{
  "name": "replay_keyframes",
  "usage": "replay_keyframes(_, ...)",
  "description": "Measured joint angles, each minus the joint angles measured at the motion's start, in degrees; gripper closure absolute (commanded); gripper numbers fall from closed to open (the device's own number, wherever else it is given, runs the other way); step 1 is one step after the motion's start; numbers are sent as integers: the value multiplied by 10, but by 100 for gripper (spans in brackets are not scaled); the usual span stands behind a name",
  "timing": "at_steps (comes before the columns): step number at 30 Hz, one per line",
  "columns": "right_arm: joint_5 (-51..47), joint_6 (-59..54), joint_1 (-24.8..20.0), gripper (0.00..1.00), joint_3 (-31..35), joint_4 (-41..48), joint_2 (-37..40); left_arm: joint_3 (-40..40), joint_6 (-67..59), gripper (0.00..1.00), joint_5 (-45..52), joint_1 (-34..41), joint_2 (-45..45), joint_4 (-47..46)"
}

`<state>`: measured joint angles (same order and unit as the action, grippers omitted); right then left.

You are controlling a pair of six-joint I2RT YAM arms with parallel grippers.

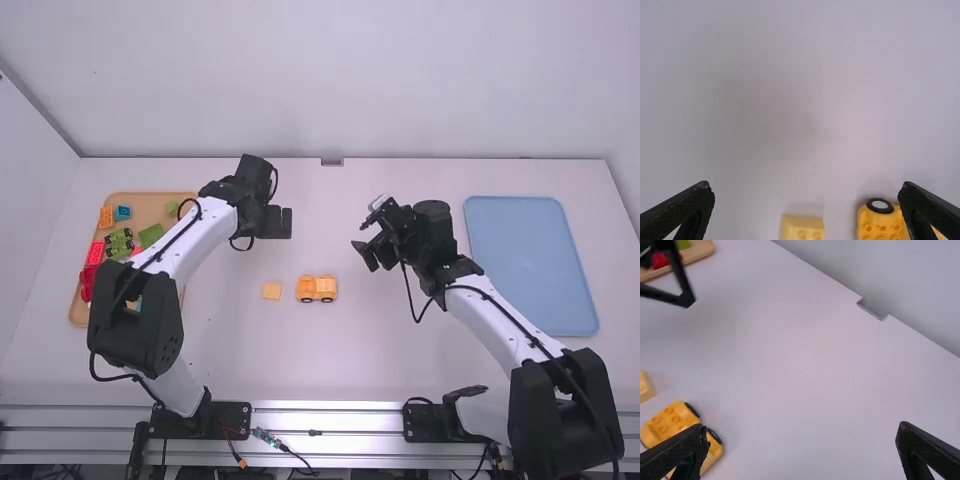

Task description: Assemble lego blocks to make yellow taxi

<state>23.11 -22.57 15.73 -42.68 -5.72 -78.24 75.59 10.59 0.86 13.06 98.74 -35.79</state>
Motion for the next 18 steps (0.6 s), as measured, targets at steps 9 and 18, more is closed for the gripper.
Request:
replay_keyframes(9, 171, -163, -57, 1, 0, 85, 0, -158, -350, 1, 203, -51, -138, 89)
replay_keyframes(18, 252, -259, -70, 1, 0, 95, 0, -282, -410, 1, 258, -135, -211, 224)
